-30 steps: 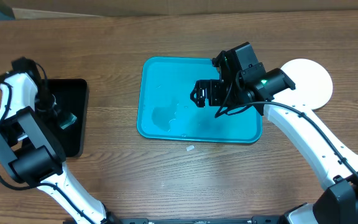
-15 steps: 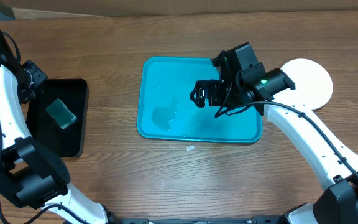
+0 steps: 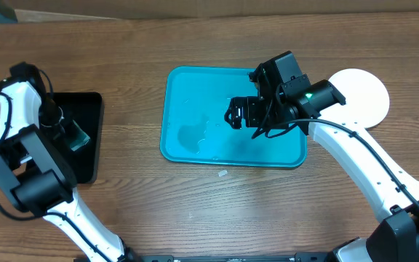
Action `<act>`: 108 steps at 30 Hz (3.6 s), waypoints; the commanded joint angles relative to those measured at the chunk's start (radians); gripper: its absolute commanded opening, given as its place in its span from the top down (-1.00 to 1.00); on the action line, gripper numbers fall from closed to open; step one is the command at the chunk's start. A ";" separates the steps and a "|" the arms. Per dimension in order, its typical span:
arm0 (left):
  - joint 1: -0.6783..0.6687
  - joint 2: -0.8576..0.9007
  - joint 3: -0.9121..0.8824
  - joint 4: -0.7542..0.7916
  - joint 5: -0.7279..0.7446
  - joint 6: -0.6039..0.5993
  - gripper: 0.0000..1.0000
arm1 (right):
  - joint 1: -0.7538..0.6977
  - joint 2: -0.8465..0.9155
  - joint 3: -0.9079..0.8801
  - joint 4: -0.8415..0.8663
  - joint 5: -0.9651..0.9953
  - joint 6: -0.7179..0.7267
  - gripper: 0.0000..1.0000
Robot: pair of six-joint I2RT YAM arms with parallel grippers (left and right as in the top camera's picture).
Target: Clean dirty plates on tray and stack at the side
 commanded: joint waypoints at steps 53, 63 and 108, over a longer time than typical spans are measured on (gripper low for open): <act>-0.002 -0.156 0.227 -0.181 0.052 0.001 0.92 | 0.001 -0.044 0.003 0.039 0.010 0.026 -1.00; -0.002 -0.292 0.231 -0.224 0.143 0.001 -1.00 | 0.004 -0.266 0.002 -0.107 0.080 0.026 -1.00; -0.002 -0.291 0.223 -0.237 0.138 0.001 -0.99 | -0.062 -0.466 -0.016 -0.428 0.328 0.023 -1.00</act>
